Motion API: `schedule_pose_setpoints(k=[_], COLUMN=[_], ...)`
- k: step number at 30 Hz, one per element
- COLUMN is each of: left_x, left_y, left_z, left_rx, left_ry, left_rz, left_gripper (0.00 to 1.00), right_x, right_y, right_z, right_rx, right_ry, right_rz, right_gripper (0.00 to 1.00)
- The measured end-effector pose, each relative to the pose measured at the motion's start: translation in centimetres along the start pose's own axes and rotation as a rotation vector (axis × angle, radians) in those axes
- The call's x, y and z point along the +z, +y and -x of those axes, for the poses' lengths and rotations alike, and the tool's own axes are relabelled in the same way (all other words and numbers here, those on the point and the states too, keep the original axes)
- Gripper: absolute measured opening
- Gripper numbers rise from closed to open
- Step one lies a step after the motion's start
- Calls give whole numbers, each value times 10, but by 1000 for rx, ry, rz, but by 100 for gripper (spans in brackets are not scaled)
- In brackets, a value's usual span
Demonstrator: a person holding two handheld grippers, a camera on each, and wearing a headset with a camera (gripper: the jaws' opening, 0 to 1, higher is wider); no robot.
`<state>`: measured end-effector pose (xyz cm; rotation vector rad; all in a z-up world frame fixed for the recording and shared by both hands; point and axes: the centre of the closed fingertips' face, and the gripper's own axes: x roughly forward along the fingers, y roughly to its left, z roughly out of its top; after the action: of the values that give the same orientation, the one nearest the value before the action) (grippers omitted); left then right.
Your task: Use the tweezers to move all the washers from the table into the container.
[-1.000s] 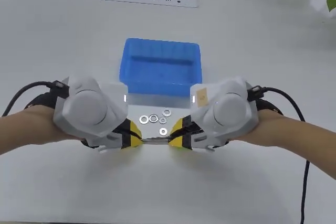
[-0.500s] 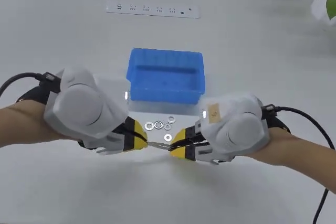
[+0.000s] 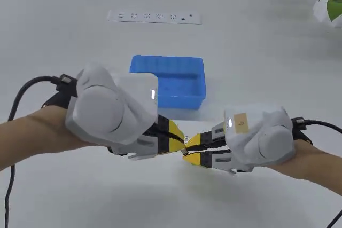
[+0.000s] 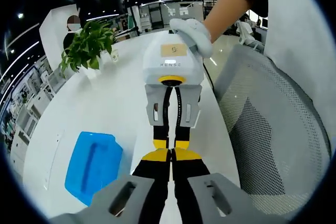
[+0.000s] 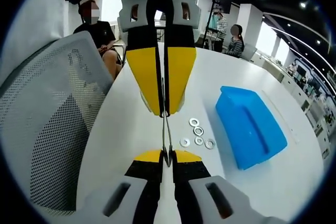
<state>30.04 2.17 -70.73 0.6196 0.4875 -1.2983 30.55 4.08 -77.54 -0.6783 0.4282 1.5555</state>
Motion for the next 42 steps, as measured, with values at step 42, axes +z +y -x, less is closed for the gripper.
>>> schedule_pose_setpoints(k=[42], left_x=[0], left_y=[-8], left_z=[15], left_rx=[25], left_ry=[-189], left_rz=[110], left_gripper=[4], right_x=[19], right_y=[14], right_z=[-12], right_rx=[73], right_ry=[-36], right_rz=[38], right_gripper=[10])
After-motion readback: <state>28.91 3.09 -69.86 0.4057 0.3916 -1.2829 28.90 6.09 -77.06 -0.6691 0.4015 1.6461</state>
